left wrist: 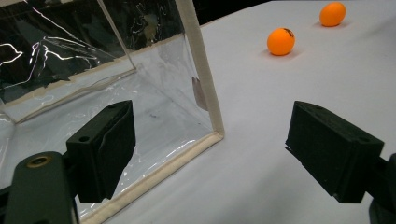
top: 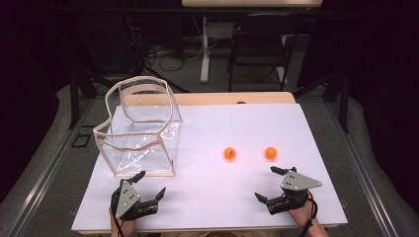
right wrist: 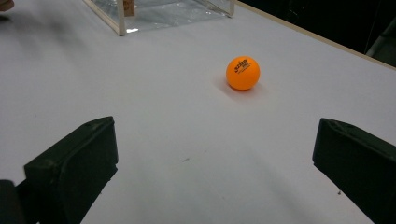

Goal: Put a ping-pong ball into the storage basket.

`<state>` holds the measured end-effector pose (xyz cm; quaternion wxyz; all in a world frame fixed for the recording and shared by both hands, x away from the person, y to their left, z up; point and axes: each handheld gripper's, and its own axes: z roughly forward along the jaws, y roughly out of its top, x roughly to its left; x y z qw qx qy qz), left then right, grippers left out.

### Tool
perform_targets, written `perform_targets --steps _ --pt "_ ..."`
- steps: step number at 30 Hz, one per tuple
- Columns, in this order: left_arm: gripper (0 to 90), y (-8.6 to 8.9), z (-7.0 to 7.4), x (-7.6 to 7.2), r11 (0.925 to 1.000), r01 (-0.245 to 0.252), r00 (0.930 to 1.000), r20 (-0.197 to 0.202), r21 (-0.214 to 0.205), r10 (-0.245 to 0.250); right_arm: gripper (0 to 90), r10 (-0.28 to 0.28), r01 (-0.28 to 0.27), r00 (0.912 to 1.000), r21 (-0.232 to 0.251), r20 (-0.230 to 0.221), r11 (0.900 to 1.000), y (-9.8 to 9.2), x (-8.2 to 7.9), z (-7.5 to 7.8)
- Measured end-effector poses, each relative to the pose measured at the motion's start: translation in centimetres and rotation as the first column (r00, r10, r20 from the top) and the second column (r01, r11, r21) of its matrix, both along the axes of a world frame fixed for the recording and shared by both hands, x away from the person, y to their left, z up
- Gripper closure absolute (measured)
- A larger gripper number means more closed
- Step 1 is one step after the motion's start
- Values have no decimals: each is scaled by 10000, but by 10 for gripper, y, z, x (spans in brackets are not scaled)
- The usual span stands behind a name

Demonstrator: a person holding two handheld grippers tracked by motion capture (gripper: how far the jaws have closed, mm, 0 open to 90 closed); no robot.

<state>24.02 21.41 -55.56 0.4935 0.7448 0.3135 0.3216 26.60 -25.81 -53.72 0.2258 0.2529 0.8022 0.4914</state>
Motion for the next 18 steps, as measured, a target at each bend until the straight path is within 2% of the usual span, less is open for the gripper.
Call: perform_targets --steps 11,12,18 --pt "156 1 0 -1 10000 -40 10000 37 76 39 0 -3 -2 9997 -206 -264 9998 8 3 4" --pt "156 1 1 -2 9999 -45 10000 79 107 44 0 19 -29 9996 -379 -274 9993 11 6 5" --pt "156 1 0 -2 10000 -1 10000 84 100 0 0 23 -45 9990 -488 -444 9988 15 14 6"
